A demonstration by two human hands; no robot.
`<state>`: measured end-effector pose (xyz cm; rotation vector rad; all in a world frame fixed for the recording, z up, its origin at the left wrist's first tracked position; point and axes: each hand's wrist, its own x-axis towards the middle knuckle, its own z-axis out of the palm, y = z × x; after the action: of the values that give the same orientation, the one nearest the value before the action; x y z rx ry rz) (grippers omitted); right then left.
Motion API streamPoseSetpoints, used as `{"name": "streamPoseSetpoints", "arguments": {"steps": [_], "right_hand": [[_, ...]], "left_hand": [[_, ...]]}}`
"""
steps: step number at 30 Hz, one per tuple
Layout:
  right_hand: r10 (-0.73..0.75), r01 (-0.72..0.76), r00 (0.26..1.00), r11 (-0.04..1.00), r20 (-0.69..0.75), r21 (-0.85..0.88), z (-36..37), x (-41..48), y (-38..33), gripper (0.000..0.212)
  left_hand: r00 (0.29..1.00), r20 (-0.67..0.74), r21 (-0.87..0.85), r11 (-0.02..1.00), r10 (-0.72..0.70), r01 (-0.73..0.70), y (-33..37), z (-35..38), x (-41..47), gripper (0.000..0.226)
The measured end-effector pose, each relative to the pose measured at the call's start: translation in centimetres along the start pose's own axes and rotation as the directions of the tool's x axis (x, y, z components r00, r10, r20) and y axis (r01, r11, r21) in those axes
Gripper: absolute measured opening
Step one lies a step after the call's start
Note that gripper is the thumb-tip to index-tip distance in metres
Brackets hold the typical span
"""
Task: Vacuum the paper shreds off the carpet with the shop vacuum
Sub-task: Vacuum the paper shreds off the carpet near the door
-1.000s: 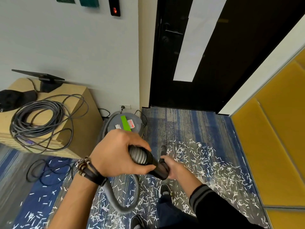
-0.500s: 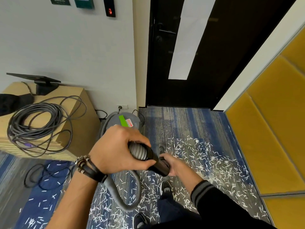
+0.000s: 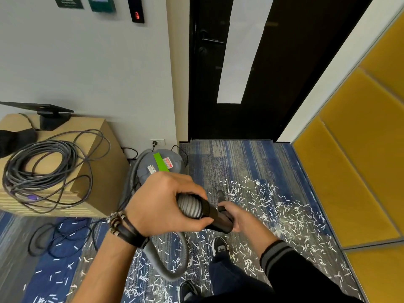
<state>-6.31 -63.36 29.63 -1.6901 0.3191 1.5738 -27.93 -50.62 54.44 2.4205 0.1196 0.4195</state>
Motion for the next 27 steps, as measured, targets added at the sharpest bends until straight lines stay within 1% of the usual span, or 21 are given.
{"name": "streamPoseSetpoints", "arguments": {"steps": [4, 7, 9, 11, 13, 15, 18, 21, 23, 27], "right_hand": [[0.001, -0.002, 0.997, 1.0, 0.075, 0.013, 1.4, 1.0, 0.8, 0.031], [0.016, -0.022, 0.993, 0.999, 0.116, 0.047, 1.8, 0.9, 2.0, 0.037], [0.025, -0.033, 0.991, 0.998, 0.129, 0.062, 1.2, 0.3, 2.4, 0.035], [0.008, -0.019, 0.994, 0.996, 0.111, 0.093, 0.2, -0.1, 2.5, 0.03], [-0.006, -0.003, 0.996, 0.994, 0.088, 0.109, -0.8, -0.5, 2.2, 0.025], [-0.032, 0.026, 0.998, 0.994, 0.051, 0.109, -1.4, -0.4, 1.6, 0.025], [-0.029, 0.028, 1.0, 0.996, 0.009, 0.085, -2.0, -0.1, 0.7, 0.03], [0.006, -0.006, 0.999, 1.0, -0.049, -0.004, -2.6, 0.4, 0.9, 0.033], [0.03, -0.03, 0.999, 1.0, -0.027, -0.004, -2.4, 0.0, 1.5, 0.031], [0.001, -0.008, 0.996, 0.997, 0.087, 0.081, -1.5, 0.0, 2.1, 0.025]], "left_hand": [[1.0, 0.027, 0.0, 1.0, -0.001, 0.001, 0.1, 0.4, 0.2, 0.029], [0.999, 0.04, -0.055, 0.999, 0.002, 0.0, 0.1, -0.2, 0.3, 0.03], [0.999, 0.051, -0.096, 0.995, 0.01, -0.005, 0.2, -0.3, 0.4, 0.029], [0.999, 0.041, -0.108, 0.994, 0.014, -0.01, 0.2, -0.4, 0.3, 0.028], [1.0, -0.009, -0.102, 0.995, 0.003, -0.004, 0.0, -0.5, 0.3, 0.029], [0.999, -0.036, -0.09, 0.996, -0.009, 0.006, -0.1, -0.2, 0.6, 0.03], [1.0, 0.025, -0.033, 0.999, 0.015, -0.014, 0.3, 1.5, 1.4, 0.029], [0.996, 0.083, -0.01, 1.0, 0.015, -0.014, 0.5, 3.3, 2.0, 0.029], [0.994, 0.109, -0.019, 1.0, 0.01, -0.008, 0.6, 3.4, 2.1, 0.028], [0.994, 0.103, -0.027, 0.999, 0.026, -0.024, 1.2, 1.6, 2.1, 0.028]]}}
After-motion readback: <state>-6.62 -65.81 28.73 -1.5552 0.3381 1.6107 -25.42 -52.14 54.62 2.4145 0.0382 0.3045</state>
